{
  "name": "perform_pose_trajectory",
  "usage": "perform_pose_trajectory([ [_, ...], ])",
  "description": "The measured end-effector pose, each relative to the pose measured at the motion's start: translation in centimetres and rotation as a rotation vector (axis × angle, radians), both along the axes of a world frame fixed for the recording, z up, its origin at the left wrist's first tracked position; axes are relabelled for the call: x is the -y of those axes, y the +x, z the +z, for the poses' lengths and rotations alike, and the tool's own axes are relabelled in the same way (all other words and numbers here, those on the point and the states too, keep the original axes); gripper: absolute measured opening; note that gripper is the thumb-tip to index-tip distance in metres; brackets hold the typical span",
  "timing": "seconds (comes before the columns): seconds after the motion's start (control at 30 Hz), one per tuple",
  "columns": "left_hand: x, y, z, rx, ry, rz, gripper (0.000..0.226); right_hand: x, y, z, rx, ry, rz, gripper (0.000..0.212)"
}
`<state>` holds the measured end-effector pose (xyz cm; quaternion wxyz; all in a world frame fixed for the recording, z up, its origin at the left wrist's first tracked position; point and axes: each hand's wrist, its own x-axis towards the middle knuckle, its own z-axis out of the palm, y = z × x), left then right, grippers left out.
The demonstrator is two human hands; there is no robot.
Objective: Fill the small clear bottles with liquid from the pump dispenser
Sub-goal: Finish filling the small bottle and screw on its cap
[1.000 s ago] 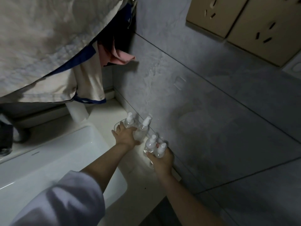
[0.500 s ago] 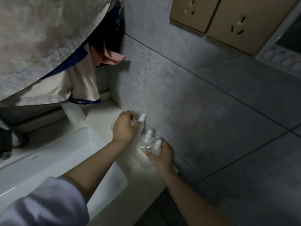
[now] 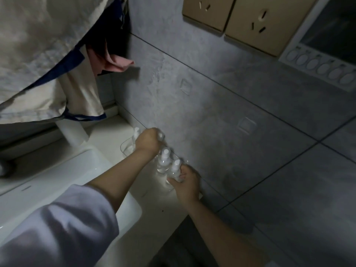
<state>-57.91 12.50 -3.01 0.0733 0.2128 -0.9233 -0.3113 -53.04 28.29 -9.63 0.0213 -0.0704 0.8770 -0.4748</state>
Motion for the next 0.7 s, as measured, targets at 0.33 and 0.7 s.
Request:
perform_pose_trajectory([
  [0.33, 1.7, 1.0, 0.9, 0.079, 0.053, -0.214, 0.016, 1.3, -0.7, 0.5, -0.011, -0.079, -0.067, 0.024],
  [0.7, 5.0, 2.3, 1.7, -0.248, -0.097, 0.138, 0.053, 2.2, -0.3, 0.1, -0.041, -0.116, -0.109, 0.03],
])
